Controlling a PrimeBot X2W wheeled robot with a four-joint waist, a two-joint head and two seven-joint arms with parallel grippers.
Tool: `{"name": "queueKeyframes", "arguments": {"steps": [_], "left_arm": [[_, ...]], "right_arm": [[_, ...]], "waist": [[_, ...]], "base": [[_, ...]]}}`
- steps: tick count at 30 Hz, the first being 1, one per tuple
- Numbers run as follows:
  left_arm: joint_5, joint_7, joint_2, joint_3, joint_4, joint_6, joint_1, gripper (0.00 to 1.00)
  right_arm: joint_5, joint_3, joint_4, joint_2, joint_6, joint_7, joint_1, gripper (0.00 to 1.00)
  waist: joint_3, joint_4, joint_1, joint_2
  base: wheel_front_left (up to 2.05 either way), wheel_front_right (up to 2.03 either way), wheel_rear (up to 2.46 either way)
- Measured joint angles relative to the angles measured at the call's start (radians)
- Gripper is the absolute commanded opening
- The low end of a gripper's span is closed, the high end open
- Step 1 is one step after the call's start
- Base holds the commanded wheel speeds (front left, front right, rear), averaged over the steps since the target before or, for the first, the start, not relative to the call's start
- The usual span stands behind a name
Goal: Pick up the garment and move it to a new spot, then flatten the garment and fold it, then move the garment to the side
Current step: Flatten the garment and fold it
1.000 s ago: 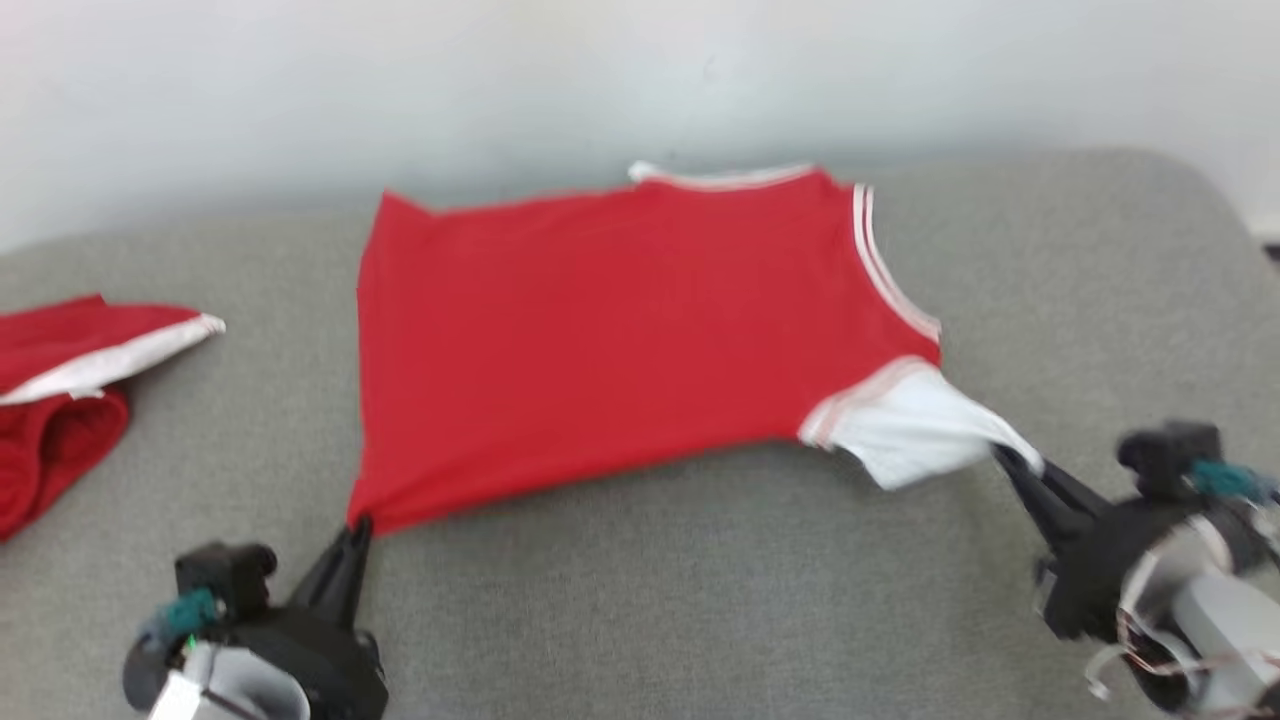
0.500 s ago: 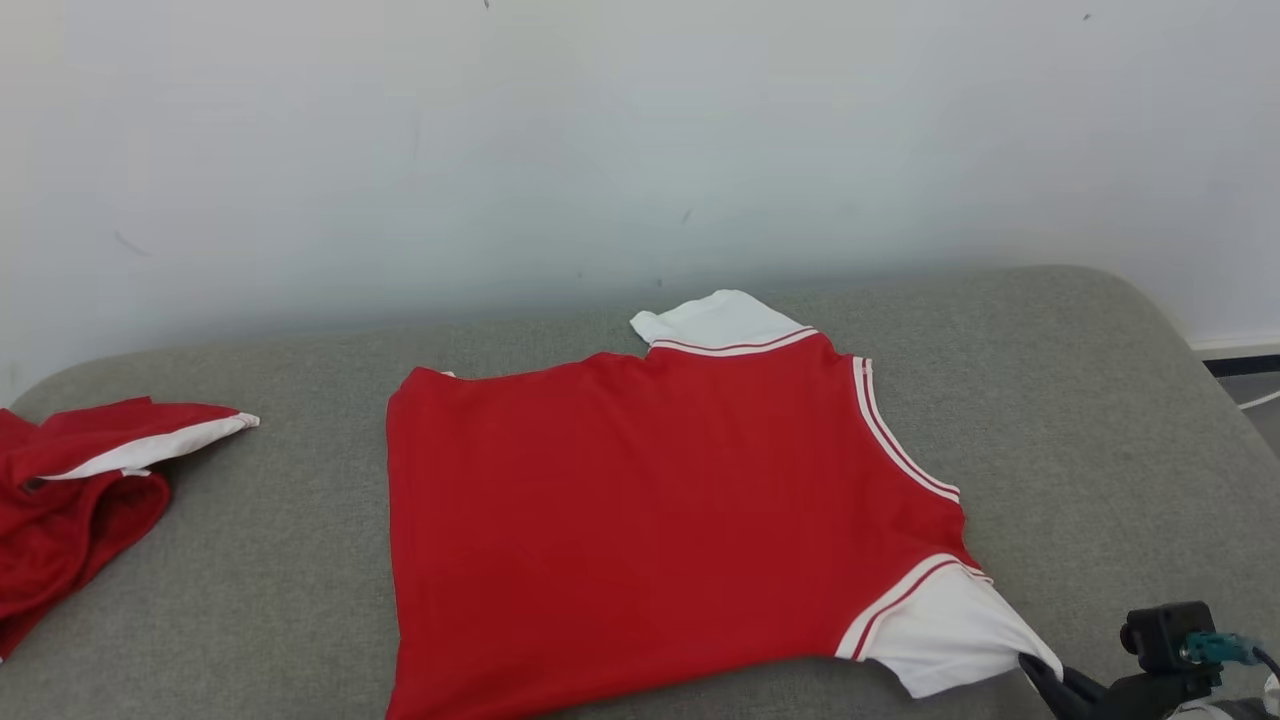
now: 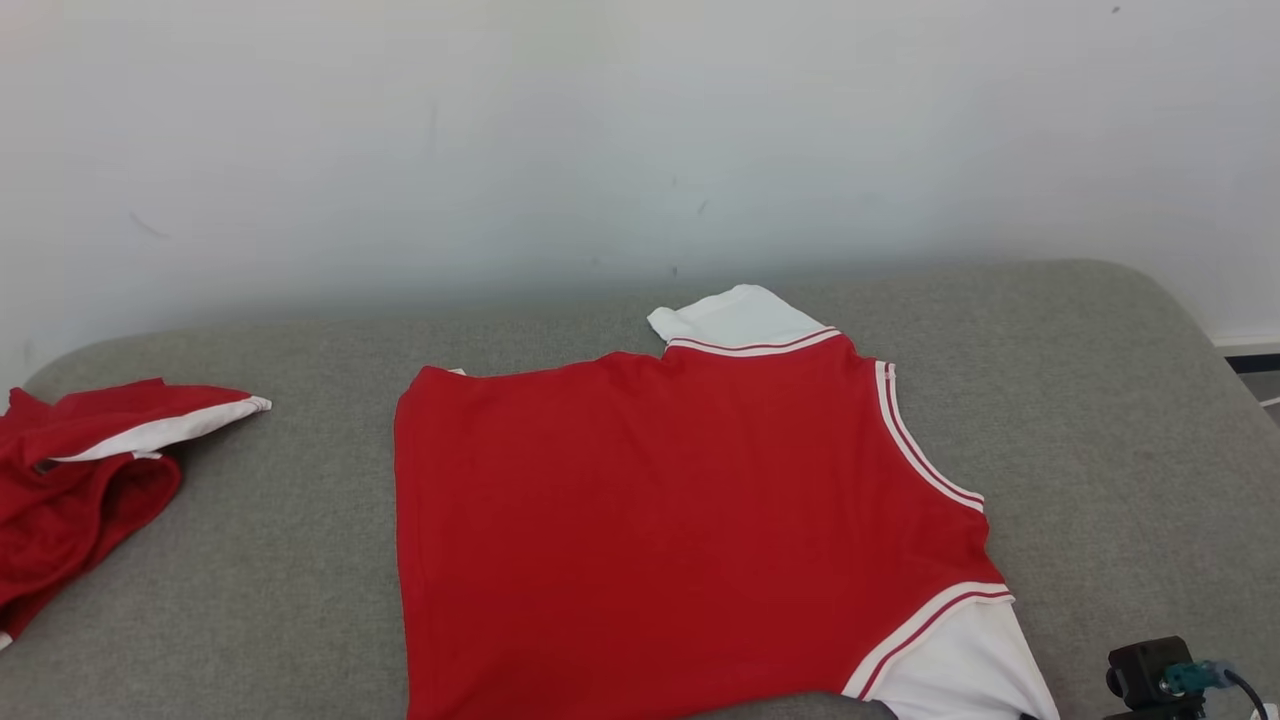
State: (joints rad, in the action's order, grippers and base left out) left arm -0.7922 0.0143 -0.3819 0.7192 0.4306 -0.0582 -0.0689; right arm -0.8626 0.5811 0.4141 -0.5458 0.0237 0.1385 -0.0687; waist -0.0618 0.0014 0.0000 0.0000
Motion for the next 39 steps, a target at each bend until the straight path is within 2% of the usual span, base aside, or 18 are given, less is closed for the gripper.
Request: {"name": "queueKeyframes", "arguments": {"steps": [5, 16, 17, 18, 19, 20, 25, 36, 39], "left_arm": [[0.0, -0.024, 0.002, 0.0, -0.003, -0.009, -0.001, 0.0], [0.0, -0.059, 0.022, 0.005, 0.019, -0.024, -0.013, 0.0], [0.0, -0.059, 0.024, 0.003, 0.023, -0.03, -0.013, 0.18], [0.0, -0.059, 0.025, 0.003, 0.028, -0.03, -0.013, 0.46], [0.001, -0.058, 0.026, 0.002, 0.033, -0.031, -0.013, 1.0], [0.001, -0.057, 0.027, -0.001, 0.037, -0.031, -0.014, 1.0], [0.0, -0.034, 0.026, -0.035, 0.04, -0.048, -0.003, 1.0], [-0.033, 0.077, 0.008, -0.132, -0.068, -0.065, 0.062, 1.0], [-0.037, 0.126, 0.022, -0.179, -0.099, -0.065, 0.063, 1.0]], "right_arm": [[-0.008, 0.001, 0.0, -0.006, -0.016, 0.031, -0.001, 0.0], [-0.017, 0.019, 0.005, 0.014, -0.026, 0.056, 0.004, 0.0], [-0.017, 0.023, 0.003, 0.016, -0.032, 0.056, 0.004, 0.0], [-0.017, 0.024, 0.003, 0.019, -0.034, 0.057, 0.004, 0.26], [-0.017, 0.025, 0.003, 0.022, -0.034, 0.058, 0.005, 0.91], [-0.018, 0.021, 0.005, 0.025, -0.035, 0.058, 0.008, 1.0], [-0.044, -0.004, -0.008, 0.028, -0.042, 0.05, 0.034, 1.0], [-0.113, -0.1, -0.16, -0.004, -0.043, -0.024, 0.088, 1.0], [-0.104, -0.12, -0.181, -0.005, -0.062, -0.062, 0.085, 1.0]], "waist": [[0.017, 0.0, 0.0, 0.0], [0.014, 0.014, 0.0, 0.0], [0.012, 0.015, 0.0, 0.0], [0.011, 0.016, 0.0, 0.0], [0.01, 0.017, 0.0, 0.0], [0.009, 0.018, 0.0001, 0.0001], [0.003, 0.021, 0.0, 0.0001], [-0.012, 0.017, 0.0, 0.0], [-0.012, 0.014, 0.0, 0.0001]], "base": [[0.0, 0.0, 0.0], [0.0, 0.0, 0.0], [0.0, 0.0, 0.0], [0.0, 0.0, 0.0], [0.0, 0.0, 0.0], [0.0, 0.0, 0.0], [0.0, 0.0, 0.0], [0.0, 0.0, 0.0], [0.0, 0.0, 0.0]]}}
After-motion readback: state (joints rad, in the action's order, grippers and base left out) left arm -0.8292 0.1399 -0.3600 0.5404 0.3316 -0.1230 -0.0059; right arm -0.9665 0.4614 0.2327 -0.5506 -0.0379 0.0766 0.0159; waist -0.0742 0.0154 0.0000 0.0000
